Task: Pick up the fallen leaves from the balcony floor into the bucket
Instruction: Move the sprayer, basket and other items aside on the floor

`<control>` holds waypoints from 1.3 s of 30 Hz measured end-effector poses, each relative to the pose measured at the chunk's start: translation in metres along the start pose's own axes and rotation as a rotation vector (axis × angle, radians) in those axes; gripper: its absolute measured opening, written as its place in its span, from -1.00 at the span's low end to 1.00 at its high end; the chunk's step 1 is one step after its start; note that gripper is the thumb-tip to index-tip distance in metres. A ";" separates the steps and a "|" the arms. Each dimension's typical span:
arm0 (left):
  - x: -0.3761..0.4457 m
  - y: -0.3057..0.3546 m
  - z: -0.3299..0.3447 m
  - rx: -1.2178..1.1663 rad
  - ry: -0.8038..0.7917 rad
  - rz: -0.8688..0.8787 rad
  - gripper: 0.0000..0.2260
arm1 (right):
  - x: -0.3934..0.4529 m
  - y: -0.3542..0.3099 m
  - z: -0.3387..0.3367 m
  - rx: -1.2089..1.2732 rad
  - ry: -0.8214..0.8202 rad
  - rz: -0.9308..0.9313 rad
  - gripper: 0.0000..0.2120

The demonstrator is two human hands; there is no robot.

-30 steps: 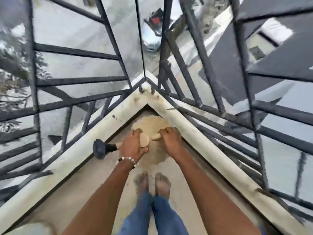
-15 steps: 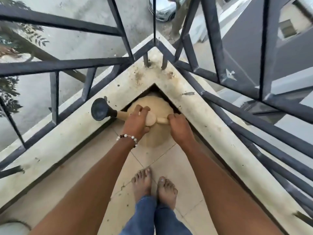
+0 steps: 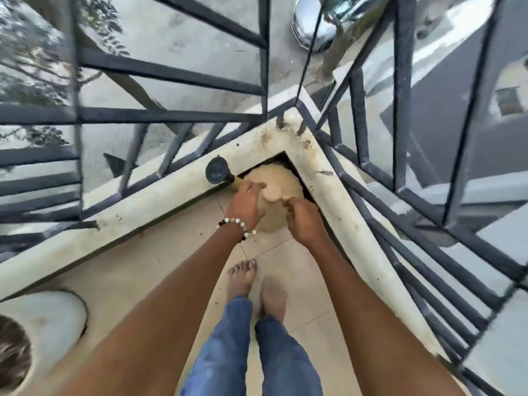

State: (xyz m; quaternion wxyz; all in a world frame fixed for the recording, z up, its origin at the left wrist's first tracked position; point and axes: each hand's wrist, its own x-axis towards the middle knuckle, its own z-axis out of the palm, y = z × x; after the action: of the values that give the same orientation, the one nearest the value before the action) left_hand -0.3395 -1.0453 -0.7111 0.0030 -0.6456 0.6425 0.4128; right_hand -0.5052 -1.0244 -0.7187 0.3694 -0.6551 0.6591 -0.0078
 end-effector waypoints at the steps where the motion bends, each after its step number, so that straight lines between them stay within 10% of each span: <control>1: -0.024 0.008 -0.019 -0.029 0.025 -0.026 -0.48 | -0.017 -0.019 -0.018 0.017 0.007 -0.019 -0.71; 18: -0.475 -0.001 -0.172 -0.876 0.897 -0.554 -0.87 | -0.285 -0.352 -0.100 0.009 -0.208 -0.655 -0.84; 39: -1.017 -0.135 0.160 -1.394 1.599 -1.272 -0.87 | -0.754 -0.440 0.269 -0.394 -1.008 -1.238 -0.74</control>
State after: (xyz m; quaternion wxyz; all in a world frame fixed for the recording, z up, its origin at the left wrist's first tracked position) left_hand -0.1429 -0.0953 -0.3419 -0.5346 -0.7774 -0.3212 0.0817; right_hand -0.0930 -0.3040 -0.3374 0.4279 -0.8778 -0.0772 0.2010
